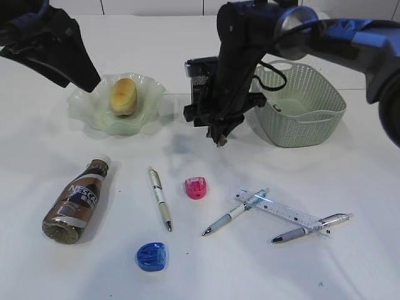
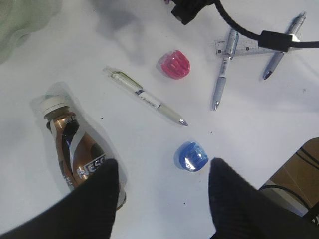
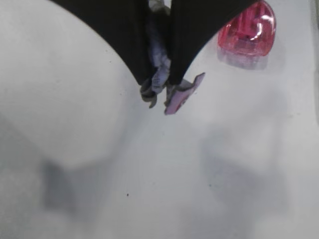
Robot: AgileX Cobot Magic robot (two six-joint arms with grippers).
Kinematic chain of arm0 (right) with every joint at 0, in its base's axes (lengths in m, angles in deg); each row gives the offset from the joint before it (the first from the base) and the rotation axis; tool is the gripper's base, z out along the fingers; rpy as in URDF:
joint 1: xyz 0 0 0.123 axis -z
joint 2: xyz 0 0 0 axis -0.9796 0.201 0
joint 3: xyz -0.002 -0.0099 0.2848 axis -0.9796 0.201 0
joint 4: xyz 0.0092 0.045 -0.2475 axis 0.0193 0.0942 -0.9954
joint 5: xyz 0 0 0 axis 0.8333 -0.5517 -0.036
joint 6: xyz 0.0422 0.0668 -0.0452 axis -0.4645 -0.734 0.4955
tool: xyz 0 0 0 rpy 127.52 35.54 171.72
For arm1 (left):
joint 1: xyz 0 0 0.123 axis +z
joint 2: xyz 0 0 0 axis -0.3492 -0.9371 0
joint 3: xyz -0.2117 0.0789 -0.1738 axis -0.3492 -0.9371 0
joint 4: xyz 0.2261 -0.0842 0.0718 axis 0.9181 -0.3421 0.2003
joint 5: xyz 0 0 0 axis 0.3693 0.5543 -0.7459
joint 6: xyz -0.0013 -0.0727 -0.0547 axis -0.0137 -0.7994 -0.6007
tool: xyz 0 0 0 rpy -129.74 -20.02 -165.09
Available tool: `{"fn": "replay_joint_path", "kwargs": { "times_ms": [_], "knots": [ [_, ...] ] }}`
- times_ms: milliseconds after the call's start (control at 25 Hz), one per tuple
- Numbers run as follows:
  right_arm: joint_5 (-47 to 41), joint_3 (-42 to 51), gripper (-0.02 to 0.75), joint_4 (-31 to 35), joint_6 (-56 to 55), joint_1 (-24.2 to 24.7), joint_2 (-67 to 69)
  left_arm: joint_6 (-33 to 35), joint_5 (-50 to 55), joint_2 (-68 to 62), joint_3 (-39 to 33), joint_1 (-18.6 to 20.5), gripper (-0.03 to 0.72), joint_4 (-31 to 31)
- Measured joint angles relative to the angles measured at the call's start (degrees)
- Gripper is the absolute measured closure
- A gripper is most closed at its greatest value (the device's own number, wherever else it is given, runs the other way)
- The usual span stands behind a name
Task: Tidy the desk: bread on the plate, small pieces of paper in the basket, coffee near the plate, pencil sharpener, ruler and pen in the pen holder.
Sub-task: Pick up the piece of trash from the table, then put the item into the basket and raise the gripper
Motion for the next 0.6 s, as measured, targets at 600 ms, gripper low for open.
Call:
{"fn": "replay_joint_path", "kwargs": {
  "times_ms": [600],
  "knots": [
    [-0.99, -5.35, 0.656, -3.15, -0.19, 4.52, -8.75, -0.13, 0.0, 0.0, 0.0, 0.0, 0.286, -0.38]
  ]
}}
